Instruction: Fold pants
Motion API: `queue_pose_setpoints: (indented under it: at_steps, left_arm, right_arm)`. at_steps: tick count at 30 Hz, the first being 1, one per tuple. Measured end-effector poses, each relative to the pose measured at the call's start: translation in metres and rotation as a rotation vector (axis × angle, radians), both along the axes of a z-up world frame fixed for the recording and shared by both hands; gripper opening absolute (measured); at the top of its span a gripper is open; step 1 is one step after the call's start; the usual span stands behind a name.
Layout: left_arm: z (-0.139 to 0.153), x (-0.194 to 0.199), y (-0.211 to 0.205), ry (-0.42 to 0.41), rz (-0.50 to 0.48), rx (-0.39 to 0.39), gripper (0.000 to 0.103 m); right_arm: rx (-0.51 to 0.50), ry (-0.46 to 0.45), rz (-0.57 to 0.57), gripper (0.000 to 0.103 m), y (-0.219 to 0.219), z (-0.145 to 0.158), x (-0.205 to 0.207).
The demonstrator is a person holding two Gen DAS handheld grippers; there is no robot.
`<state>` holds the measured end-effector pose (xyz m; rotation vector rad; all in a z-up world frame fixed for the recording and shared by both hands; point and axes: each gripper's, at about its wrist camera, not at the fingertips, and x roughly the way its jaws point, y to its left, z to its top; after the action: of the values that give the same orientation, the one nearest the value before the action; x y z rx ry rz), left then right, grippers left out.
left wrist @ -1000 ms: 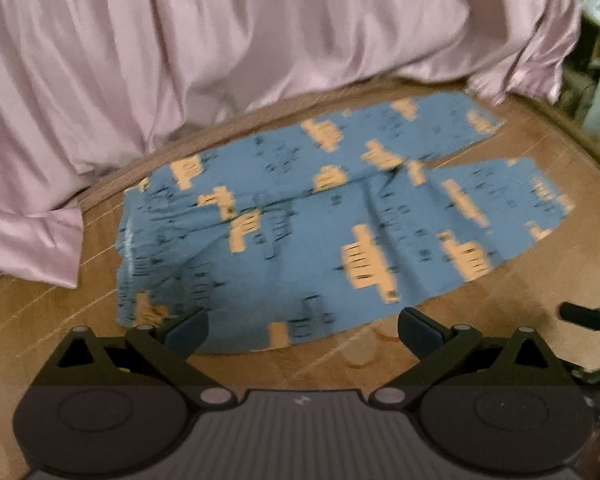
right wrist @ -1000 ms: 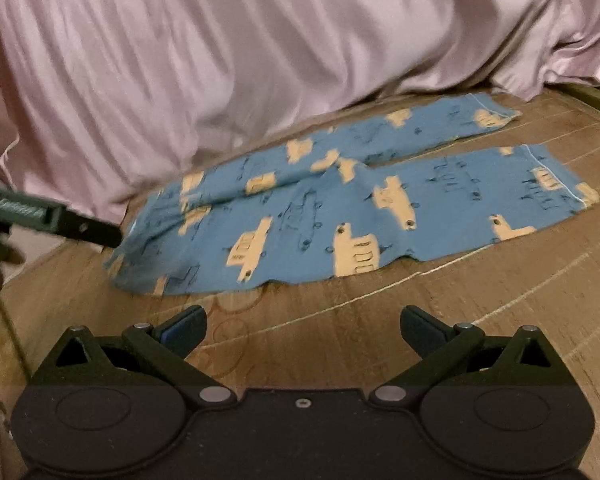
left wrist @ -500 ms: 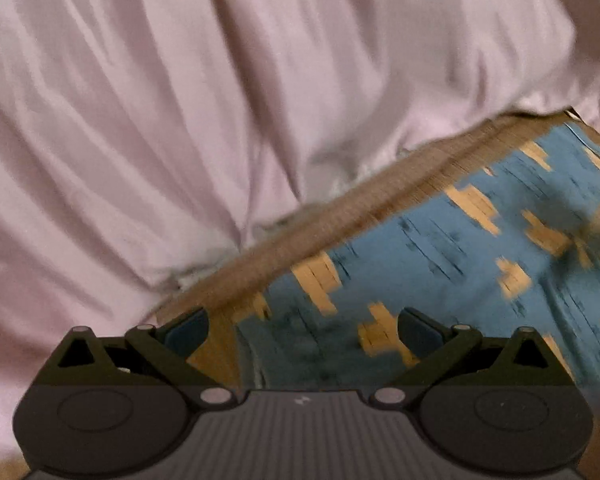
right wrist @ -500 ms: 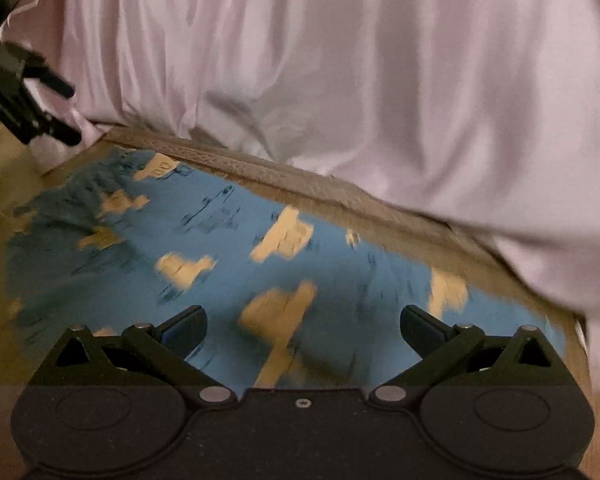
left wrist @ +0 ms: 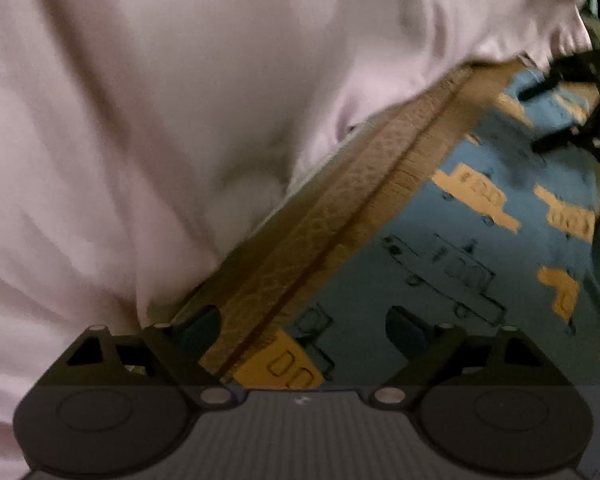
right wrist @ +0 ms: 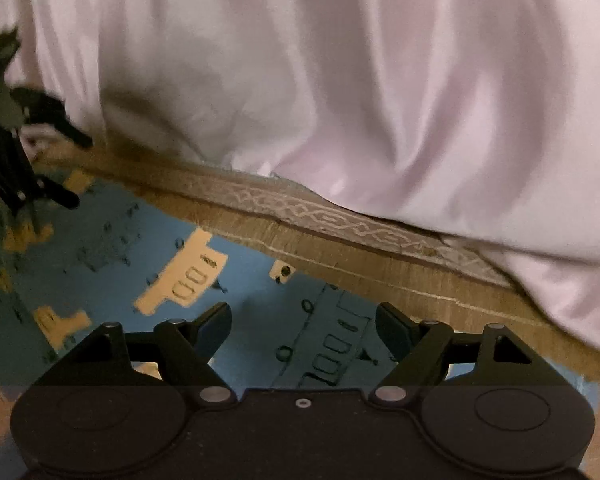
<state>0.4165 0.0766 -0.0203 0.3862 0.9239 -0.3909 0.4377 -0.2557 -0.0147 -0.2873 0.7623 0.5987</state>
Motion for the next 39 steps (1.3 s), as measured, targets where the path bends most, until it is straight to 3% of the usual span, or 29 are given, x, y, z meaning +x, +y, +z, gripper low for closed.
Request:
queue_pose_setpoints:
  at_steps: [2, 4, 7, 11, 15, 17, 19, 22, 23, 24, 29, 31, 34, 39]
  left_arm:
    - [0.001, 0.003, 0.004, -0.008, -0.006, -0.041, 0.092]
    - [0.003, 0.004, 0.000, -0.008, -0.043, -0.053, 0.090]
    - [-0.002, 0.008, -0.014, 0.006, -0.116, -0.028, 0.090]
    - [-0.013, 0.011, -0.030, 0.045, -0.189, 0.014, 0.090]
    - [-0.016, 0.017, -0.039, 0.059, -0.179, 0.042, 0.091]
    - [-0.018, 0.020, -0.040, 0.074, -0.145, 0.029, 0.090]
    - [-0.018, 0.019, -0.039, 0.087, -0.133, 0.010, 0.083]
    - [-0.018, 0.016, -0.036, 0.086, -0.148, -0.007, 0.075]
    - [-0.017, 0.016, -0.036, 0.089, -0.155, -0.010, 0.070]
    - [-0.016, 0.017, -0.037, 0.087, -0.158, -0.011, 0.059]
    - [-0.012, 0.019, -0.042, 0.084, -0.115, -0.037, 0.023]
    - [-0.012, 0.017, -0.045, 0.082, -0.092, -0.048, 0.017]
    - [-0.011, 0.012, -0.051, 0.073, -0.062, -0.035, 0.008]
    - [-0.008, 0.006, -0.054, 0.023, -0.017, -0.012, 0.007]
  right_arm:
    - [0.042, 0.027, 0.002, 0.084, 0.002, -0.003, 0.004]
    - [0.017, 0.036, 0.033, 0.084, 0.009, -0.009, 0.005]
    - [-0.039, 0.030, 0.079, 0.085, 0.024, -0.016, 0.008]
    - [-0.008, -0.017, 0.057, 0.092, 0.030, -0.013, 0.015]
    - [-0.006, -0.001, 0.024, 0.093, 0.030, -0.016, 0.028]
    - [-0.057, 0.088, -0.027, 0.098, 0.030, -0.028, 0.040]
    - [0.005, 0.117, -0.073, 0.099, 0.021, -0.030, 0.044]
    - [0.000, 0.100, -0.069, 0.098, 0.020, -0.030, 0.040]
    - [0.004, 0.101, -0.072, 0.096, 0.020, -0.030, 0.039]
    - [0.003, 0.100, -0.069, 0.095, 0.020, -0.029, 0.039]
    - [0.009, 0.092, -0.062, 0.078, 0.024, -0.027, 0.035]
    - [0.019, 0.087, -0.065, 0.069, 0.027, -0.026, 0.031]
    - [0.031, 0.069, -0.106, 0.064, 0.029, -0.027, 0.023]
    - [0.005, 0.000, -0.130, 0.018, 0.041, -0.027, 0.007]
